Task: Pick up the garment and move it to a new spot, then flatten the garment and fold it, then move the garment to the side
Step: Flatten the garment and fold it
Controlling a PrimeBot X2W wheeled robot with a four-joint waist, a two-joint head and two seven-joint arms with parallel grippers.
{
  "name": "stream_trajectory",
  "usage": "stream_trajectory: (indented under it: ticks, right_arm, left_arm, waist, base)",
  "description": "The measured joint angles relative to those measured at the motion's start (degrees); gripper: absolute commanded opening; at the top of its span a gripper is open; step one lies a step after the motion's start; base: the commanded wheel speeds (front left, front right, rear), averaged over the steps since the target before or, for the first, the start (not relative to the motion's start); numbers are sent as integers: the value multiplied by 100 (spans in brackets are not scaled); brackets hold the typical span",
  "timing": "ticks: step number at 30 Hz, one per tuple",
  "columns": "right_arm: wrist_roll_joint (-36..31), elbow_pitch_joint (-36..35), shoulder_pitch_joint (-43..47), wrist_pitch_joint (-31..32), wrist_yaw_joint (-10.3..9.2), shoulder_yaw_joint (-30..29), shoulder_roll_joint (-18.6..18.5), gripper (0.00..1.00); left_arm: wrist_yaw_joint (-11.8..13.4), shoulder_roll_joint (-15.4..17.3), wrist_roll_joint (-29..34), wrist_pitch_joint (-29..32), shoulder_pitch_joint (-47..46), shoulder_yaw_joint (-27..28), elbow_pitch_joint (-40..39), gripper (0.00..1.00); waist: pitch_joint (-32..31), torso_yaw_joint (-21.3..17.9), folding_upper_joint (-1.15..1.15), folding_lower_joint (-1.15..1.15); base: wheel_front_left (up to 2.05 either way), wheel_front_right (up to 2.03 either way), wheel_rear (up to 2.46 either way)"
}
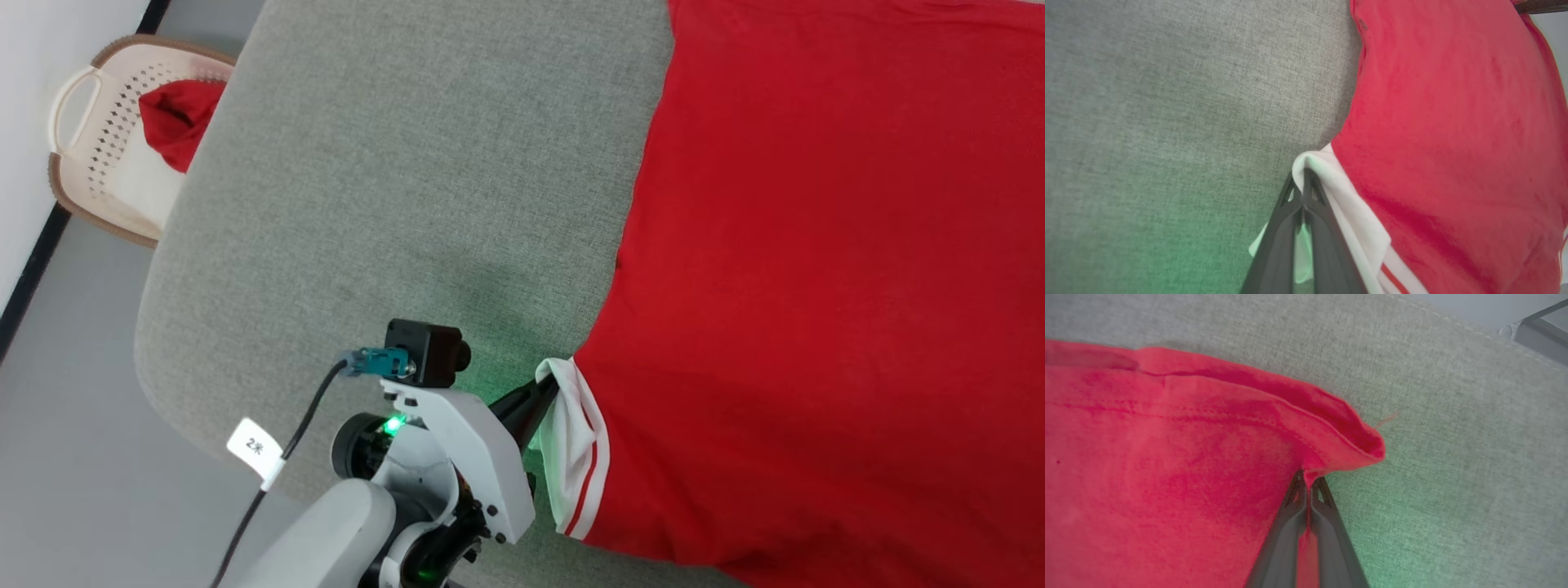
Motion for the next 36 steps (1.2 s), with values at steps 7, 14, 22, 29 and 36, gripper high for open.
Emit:
stream_trajectory:
  ticks: [7,14,22,29,36]
  right_arm:
    - [-113,88,22,-255,0,-110,180,0]
    - [401,-331,500,-231,0,238,336,0]
    - [1416,-1552,1488,-56,1,806,20,0]
    - [2234,-3021,2777,29,2,944,-510,0]
    - [2574,-4380,4375,-9,3,426,-714,0]
  left_arm:
    - [10,24,-21,-36,10,45,87,0]
    - [63,153,-46,-33,87,111,165,0]
    - [196,355,-80,47,324,155,229,0]
    - [312,520,-133,74,564,199,203,0]
    - [417,675,-157,111,794,244,71,0]
  waist:
    - [-106,-114,0,0]
    - [-416,-350,0,0]
    - [-928,-695,0,0]
    - [-1369,-1031,0,0]
    - [-1709,-1407,0,0]
  base:
    - [0,0,0]
    - [0,0,0]
    - [0,0,0]
    - [0,0,0]
    - [0,0,0]
